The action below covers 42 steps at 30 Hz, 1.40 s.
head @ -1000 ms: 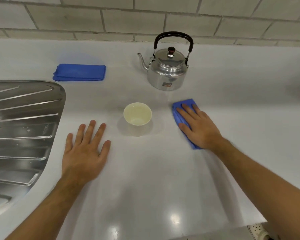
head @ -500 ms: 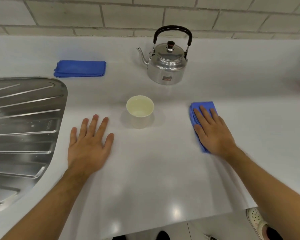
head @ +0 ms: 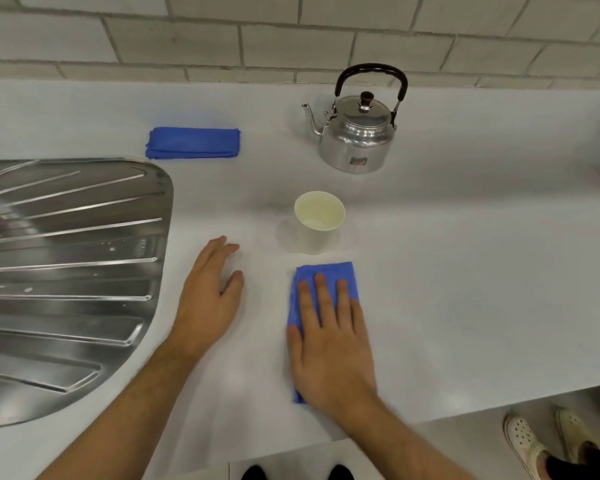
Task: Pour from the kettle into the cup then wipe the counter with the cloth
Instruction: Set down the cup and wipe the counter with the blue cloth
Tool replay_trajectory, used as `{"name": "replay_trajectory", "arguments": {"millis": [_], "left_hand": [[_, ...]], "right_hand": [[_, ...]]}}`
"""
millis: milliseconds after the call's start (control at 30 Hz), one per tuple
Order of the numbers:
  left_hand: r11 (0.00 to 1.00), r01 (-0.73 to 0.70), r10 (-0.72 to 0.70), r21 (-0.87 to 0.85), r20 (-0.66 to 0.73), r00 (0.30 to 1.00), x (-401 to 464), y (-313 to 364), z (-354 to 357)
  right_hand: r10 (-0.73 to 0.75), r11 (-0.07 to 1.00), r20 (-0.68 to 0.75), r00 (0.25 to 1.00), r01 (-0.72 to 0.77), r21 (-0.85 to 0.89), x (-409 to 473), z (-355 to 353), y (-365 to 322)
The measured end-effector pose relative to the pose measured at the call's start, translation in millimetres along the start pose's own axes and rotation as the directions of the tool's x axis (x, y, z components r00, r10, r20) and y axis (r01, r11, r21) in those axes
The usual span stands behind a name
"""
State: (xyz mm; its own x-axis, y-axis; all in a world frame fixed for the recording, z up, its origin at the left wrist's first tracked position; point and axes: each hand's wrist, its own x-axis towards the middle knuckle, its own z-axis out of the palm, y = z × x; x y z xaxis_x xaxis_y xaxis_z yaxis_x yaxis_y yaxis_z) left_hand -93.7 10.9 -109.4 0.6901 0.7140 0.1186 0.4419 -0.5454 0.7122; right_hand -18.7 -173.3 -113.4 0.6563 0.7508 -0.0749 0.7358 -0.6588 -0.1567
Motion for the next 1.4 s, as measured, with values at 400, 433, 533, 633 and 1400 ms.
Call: {"name": "replay_trajectory", "arguments": {"millis": [400, 433, 533, 633, 1400], "left_hand": [[0.988, -0.045, 0.031, -0.150, -0.097, 0.995, -15.7, 6.4, -33.5], [0.995, -0.025, 0.019, -0.093, -0.068, 0.997, -14.2, 9.3, -29.9], [0.962, 0.017, -0.022, 0.273, 0.016, 1.000, -13.5, 21.8, -3.8], [0.853, 0.100, -0.150, 0.512, 0.058, 0.987, -14.7, 28.6, 28.5], [0.808, -0.174, -0.001, 0.563, 0.297, 0.955, 183.2, -9.3, 41.7]], "right_hand": [[-0.297, 0.824, 0.055, 0.953, 0.227, 0.519, 99.6, -23.5, -84.3], [-0.298, 0.783, -0.010, 0.954, 0.251, 0.569, 91.8, -29.2, -72.5], [-0.142, 0.784, -0.136, 0.981, 0.195, 0.590, 65.4, -39.7, -18.4], [0.061, 0.854, -0.131, 0.989, 0.017, 0.520, 59.1, -48.4, 35.0], [0.212, 0.977, -0.003, 0.977, -0.212, -0.018, 158.7, -16.1, 114.8]]}}
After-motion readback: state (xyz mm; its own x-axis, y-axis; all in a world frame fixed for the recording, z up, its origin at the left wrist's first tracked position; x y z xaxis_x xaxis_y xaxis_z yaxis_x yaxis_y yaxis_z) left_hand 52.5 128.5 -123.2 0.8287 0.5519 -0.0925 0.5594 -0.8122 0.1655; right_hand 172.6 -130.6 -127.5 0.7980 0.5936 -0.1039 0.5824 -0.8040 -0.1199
